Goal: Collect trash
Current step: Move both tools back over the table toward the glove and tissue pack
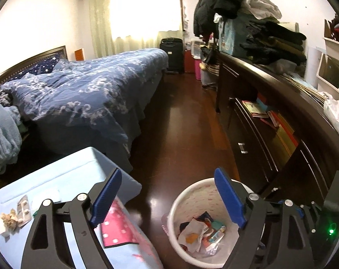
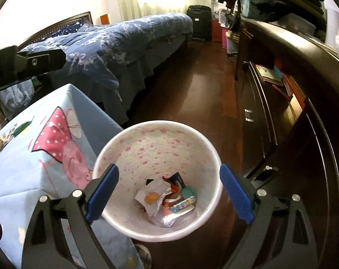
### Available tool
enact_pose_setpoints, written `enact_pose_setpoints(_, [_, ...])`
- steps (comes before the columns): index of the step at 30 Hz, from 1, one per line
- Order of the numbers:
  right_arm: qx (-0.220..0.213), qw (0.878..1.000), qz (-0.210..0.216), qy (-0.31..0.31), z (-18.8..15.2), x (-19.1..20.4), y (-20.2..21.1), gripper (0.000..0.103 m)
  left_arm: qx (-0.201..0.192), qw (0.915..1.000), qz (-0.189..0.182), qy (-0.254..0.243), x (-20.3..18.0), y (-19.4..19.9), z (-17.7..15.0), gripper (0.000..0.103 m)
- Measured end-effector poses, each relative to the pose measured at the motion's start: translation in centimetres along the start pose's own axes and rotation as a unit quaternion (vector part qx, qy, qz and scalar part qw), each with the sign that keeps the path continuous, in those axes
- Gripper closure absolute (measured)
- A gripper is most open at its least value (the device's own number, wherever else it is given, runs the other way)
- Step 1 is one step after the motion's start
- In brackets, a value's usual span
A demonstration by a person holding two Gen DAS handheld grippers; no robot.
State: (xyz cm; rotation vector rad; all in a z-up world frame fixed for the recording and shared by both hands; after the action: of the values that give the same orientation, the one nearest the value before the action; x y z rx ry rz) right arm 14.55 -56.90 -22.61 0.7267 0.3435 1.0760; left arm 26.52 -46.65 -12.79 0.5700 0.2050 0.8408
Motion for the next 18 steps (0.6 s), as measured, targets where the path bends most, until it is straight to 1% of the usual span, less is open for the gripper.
enact_pose_setpoints(4, [-0.003,1.0,0.018,0.014,0.4,2.5,1.0,0.01,-0.005,0.9996,0.026,0.013,2.6,1.5,-0.4,0.015])
enact_pose_setpoints(6, [-0.004,0.999,0.034,0.025,0.5,4.3,1.6,0.009,-0.005,0.9987,0.043,0.026,4.7,2.3,-0.8,0.01])
enact_pose_setpoints(8, [-0.006,0.998,0.046,0.036,0.5,6.1,2.0,0.009,-0.004,0.9975,0.06,0.037,6.4,3.0,-1.3,0.009])
enact_pose_setpoints(9, [-0.006,0.998,0.052,0.044,0.5,7.1,2.2,0.009,-0.001,0.9962,0.075,0.045,7.9,3.5,-1.9,0.009])
enact_pose_setpoints(13, [-0.009,0.993,0.081,0.082,0.4,11.7,3.2,0.008,0.006,0.9909,0.112,0.075,12.5,4.9,-3.6,0.007])
enact_pose_setpoints(14, [-0.009,0.992,0.088,0.093,0.4,13.0,3.4,0.008,0.009,0.9884,0.126,0.085,14.1,5.2,-4.1,0.007])
enact_pose_setpoints(18, [-0.009,0.985,0.113,0.127,0.1,17.4,4.2,0.008,0.021,0.9801,0.16,0.115,18.7,6.2,-6.0,0.006])
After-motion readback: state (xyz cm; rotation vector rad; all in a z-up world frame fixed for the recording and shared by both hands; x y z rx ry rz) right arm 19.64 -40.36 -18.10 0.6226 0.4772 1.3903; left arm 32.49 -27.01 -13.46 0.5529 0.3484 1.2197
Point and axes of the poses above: each gripper's, at about its wrist camera, not at the fingertips, and y roughly against the way its jaws point, x to its left, z to its top, the point moved 8 cm from there along -y, roughly the way its jaws point, and after that the axes turned 4 degrees about -x, right-handed, at the moved point
